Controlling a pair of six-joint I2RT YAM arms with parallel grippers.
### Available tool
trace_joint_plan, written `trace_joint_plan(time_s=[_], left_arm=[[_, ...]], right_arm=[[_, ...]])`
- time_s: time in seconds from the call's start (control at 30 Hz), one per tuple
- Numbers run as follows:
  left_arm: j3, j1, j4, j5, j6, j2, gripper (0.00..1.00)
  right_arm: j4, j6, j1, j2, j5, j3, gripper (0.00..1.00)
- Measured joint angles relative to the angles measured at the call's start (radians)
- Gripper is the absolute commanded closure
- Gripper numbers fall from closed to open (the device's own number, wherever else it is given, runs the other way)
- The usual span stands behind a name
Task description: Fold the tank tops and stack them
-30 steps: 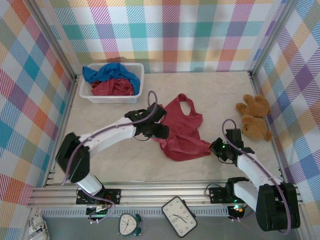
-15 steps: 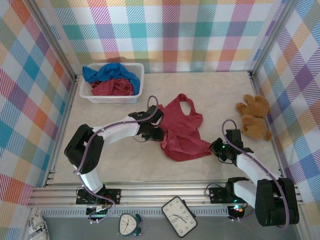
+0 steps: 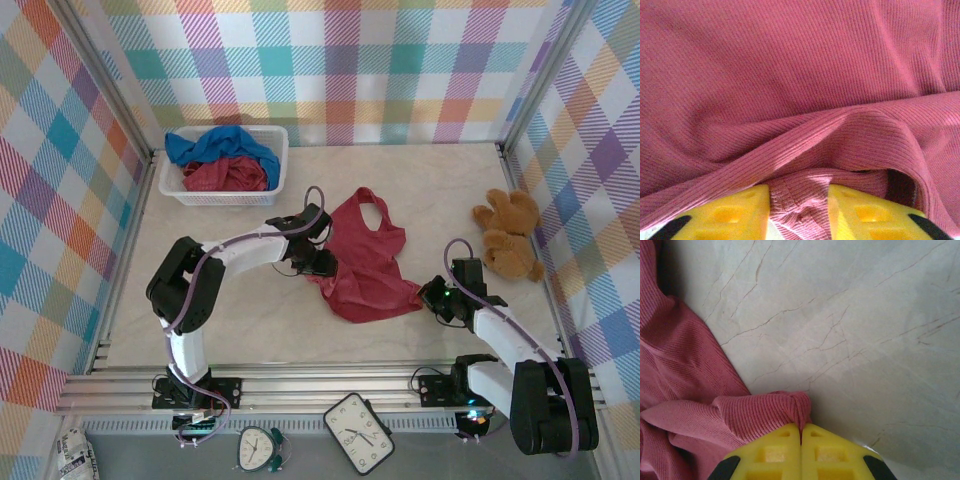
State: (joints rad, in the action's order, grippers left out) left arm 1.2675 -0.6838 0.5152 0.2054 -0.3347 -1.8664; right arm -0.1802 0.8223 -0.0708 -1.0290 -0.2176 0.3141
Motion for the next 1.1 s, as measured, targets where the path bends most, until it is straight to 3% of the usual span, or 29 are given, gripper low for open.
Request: trace_joint_plan(time_s=[0.2, 0.3, 0.5, 0.8, 1.1], left_arm=[[0.0, 0.0, 0.001, 0.017, 0.016, -0.001, 0.95], [0.001, 0.0, 0.002, 0.026, 0.021, -0.001, 1.0], [0.001, 0.001, 0.016, 0.039, 0.021, 0.036, 1.0], [-0.033, 0.002, 0.076, 0.007, 0.008, 0.235, 1.0], [-0.282, 0.002, 0.145, -0.109, -0.092, 0.43, 1.0]], right_arm=[[0.0, -0.004, 0.001, 0.003, 0.0, 0.0, 1.0], [-0.001, -0.015, 0.001, 0.003, -0.001, 0.0, 1.0], [-0.023, -0.031, 0.001, 0.024, 0.0, 0.009, 1.0], [-0.034, -0.067, 0.005, 0.025, 0.0, 0.036, 1.0], [-0.054, -0.105, 0.005, 0.034, -0.024, 0.068, 1.0]])
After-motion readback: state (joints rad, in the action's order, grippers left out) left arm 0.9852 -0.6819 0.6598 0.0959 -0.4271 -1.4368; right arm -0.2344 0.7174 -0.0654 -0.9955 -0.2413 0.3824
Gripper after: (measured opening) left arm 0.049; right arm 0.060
